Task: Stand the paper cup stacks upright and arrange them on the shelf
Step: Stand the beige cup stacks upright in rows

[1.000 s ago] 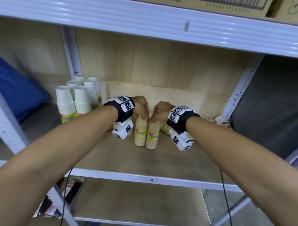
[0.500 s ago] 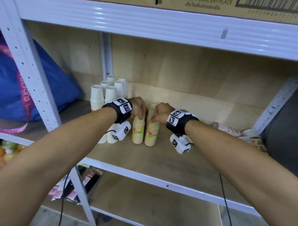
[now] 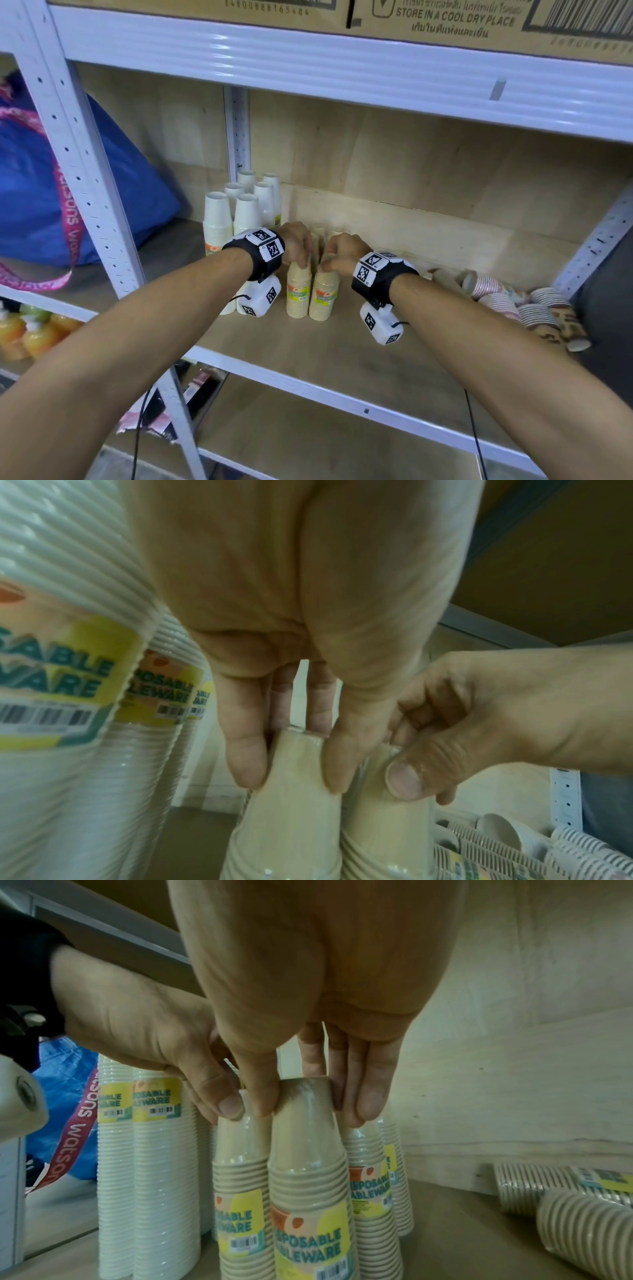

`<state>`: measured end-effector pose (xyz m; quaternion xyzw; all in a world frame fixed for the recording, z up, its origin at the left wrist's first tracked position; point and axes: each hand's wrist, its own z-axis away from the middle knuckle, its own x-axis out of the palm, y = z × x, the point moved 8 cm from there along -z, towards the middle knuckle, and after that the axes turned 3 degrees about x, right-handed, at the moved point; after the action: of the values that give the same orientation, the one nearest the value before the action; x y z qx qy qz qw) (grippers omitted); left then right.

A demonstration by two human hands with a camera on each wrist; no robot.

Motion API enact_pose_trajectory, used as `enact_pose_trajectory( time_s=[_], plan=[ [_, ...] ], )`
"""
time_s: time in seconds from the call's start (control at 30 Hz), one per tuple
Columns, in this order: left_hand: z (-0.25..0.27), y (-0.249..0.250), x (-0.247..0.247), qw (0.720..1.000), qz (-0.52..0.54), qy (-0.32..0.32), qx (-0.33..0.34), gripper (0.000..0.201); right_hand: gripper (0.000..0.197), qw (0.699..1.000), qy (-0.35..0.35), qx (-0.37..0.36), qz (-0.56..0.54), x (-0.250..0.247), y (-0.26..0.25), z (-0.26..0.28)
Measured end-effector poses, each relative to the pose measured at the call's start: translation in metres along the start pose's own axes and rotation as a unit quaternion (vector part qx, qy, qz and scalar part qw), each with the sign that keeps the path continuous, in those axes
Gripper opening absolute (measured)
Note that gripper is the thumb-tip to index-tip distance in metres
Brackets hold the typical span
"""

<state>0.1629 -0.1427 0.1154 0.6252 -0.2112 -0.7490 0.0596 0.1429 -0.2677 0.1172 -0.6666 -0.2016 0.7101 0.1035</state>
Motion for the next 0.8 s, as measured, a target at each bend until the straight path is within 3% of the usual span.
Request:
enact_pose_trajectory(
  time_s=[0.4,0.57,0.8],
  plan=[
    [-0.003,0.017,-0.027,0.999,-0.012,0.027,0.026,0.036,0.039,0.999,-0.023,-0.013,0.031,-0.009,0.019,-0.009],
    [-0.014,0.041,-0.043,0.998,-0.006,0.040,0.051,0.028,0.050,0.998,0.003,0.016,0.061,-0.038,0.053,-0.013],
    [-0.036,0.093,-0.040,0.994,0.000,0.035,0.103,0.034,0.045,0.991,0.040,0.084,0.095,-0.079,0.119,-0.004]
  ],
)
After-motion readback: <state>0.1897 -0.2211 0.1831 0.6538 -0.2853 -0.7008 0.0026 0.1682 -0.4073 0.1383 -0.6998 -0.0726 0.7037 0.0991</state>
